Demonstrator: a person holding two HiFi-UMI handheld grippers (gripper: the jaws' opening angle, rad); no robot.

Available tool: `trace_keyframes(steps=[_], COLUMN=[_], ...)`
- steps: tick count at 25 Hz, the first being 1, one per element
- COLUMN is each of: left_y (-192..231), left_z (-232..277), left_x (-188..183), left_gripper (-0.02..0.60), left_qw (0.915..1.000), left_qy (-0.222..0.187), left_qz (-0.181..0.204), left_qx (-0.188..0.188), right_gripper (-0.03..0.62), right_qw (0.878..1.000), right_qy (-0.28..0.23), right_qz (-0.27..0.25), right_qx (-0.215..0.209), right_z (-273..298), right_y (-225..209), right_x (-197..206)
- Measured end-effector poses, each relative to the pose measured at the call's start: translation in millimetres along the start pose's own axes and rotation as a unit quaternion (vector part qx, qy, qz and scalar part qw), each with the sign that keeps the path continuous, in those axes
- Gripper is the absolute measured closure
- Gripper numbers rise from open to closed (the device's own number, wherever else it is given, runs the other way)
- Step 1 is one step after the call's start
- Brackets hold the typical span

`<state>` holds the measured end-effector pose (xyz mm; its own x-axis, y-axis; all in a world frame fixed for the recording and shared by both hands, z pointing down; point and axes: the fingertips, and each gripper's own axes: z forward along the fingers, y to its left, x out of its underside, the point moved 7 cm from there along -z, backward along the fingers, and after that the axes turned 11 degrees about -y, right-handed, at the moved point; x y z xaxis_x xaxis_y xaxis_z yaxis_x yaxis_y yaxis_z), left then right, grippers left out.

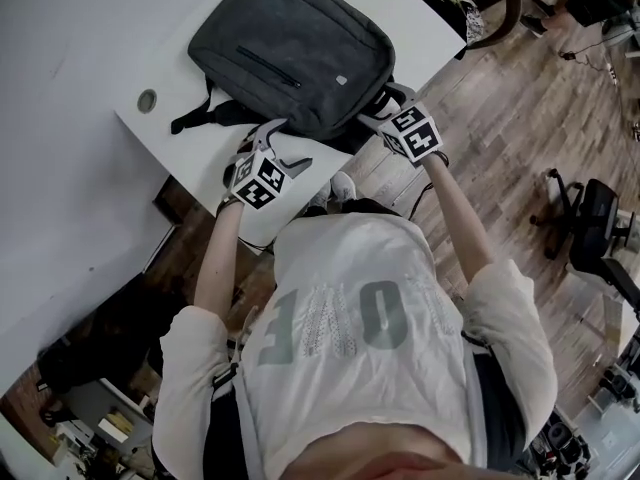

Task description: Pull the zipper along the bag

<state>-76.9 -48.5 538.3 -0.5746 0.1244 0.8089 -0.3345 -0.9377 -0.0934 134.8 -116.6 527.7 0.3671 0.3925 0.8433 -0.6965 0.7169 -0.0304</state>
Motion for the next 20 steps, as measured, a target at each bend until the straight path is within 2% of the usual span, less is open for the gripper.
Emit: trace_keyframes(steps=[4,8,14,17,20], left_y=[-3,-15,-14,-13,-3], left_z=[9,16,35,51,68], left_x=[-10,-17,-32,-38,-45], left_gripper=[0.196,0.198,0.198,0.198,0.198], left_qw=[0.9996,0.9995,0.9991,0.9988,0.9992], left_qy=[-0.013,-0.001,-0.006,-0.014,-0.019], left_qz=[-0.024,-0.03,-0.043,-0.047,-0.032], left_qx=[-0.005,0.002,0.003,0.004,0.016], right_gripper=[0.237,0.237,0.237,0.237,0.238], right_qw=[0.999,0.996,0.984,0.98,0.979], right_qy=[0.007,0.016,0.049,0.066,0.062], right_qz=[-0.035,-0.067,-0.138,-0.169,-0.192], right_qx=[-0.024,-0.058,-0.098,-0.081,-0.029], right_z=[13,22,57,73,82], right_y=[-23,-37,-69,-82,-95], right_x=[-9,-13,-39,-50,-64])
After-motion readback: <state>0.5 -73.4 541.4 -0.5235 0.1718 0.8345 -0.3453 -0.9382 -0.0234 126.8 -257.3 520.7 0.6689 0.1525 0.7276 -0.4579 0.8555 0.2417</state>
